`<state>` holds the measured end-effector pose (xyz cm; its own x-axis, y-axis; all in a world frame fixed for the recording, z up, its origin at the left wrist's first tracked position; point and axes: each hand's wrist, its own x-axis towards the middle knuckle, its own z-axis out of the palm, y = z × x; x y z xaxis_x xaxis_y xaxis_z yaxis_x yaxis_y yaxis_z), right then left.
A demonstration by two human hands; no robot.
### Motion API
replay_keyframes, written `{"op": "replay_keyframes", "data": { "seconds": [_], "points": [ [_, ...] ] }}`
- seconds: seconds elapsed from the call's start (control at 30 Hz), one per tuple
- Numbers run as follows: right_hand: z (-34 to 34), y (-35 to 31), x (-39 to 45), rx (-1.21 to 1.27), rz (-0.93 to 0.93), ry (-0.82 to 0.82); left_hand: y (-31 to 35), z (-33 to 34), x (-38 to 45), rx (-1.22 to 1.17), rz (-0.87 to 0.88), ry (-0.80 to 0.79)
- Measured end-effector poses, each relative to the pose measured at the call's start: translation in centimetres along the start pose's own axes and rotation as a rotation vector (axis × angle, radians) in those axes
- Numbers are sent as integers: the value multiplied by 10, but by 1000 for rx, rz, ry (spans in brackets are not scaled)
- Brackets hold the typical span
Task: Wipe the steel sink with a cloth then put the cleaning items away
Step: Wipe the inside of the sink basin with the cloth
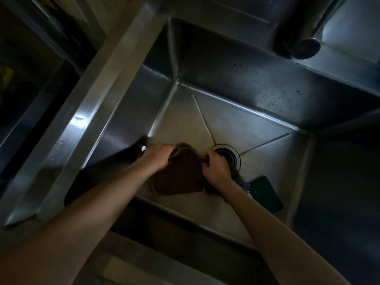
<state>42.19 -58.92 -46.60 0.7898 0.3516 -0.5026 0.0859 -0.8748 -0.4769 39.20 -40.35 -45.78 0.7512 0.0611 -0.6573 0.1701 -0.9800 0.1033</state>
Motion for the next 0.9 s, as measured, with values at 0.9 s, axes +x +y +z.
{"op": "replay_keyframes", "data": {
  "seconds": [0.9],
  "points": [
    [-18, 3, 29, 384, 128, -113, 22, -45, 32, -325, 215, 284]
  ]
}}
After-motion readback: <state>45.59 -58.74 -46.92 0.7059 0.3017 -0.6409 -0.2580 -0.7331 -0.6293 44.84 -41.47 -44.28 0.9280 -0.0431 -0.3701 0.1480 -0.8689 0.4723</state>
